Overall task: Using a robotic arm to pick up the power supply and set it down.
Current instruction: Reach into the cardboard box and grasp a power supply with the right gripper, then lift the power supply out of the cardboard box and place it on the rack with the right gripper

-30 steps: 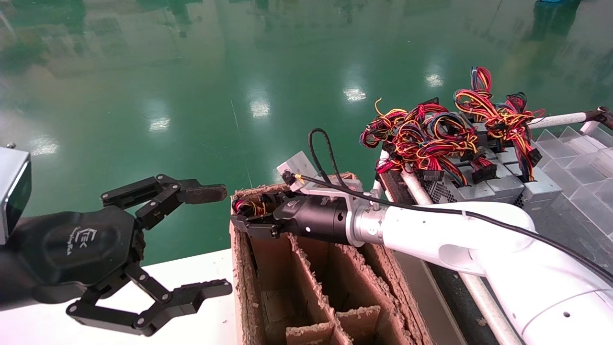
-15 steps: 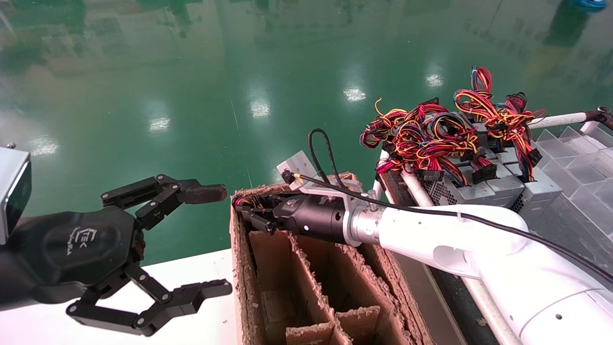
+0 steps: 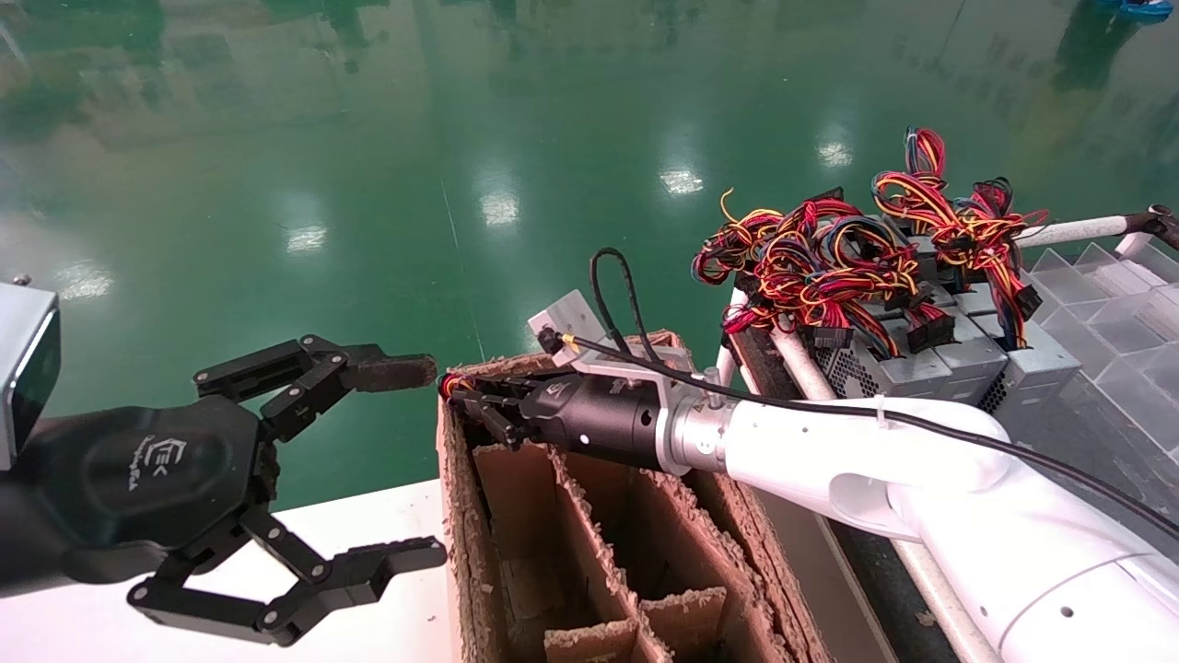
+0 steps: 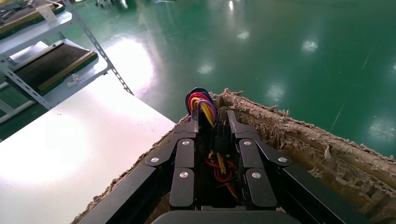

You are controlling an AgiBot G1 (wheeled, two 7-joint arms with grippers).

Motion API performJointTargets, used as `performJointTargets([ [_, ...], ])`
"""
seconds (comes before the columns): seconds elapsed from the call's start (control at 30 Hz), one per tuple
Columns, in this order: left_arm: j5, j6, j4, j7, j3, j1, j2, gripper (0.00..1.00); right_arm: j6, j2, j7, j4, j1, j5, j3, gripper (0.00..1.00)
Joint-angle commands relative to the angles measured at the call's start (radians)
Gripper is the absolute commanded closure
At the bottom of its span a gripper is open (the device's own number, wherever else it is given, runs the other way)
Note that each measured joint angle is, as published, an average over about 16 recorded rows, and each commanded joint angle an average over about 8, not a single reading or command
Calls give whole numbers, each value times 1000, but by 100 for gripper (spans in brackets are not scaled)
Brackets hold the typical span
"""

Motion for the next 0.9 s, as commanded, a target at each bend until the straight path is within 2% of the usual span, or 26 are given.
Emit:
performJointTargets([
  [0.03, 0, 0, 0, 0, 0, 0, 0, 0, -1, 1, -9, -5, 1, 16, -5, 100],
  [0.27, 0, 0, 0, 0, 0, 0, 0, 0, -24, 17, -58, -17, 14, 77, 14, 100],
  [0.5, 0, 0, 0, 0, 0, 0, 0, 0, -80, 73, -93, -10, 37, 142, 64, 100],
  [0.9, 0, 0, 0, 0, 0, 0, 0, 0, -152, 195, -75, 74, 59, 234, 139, 100],
])
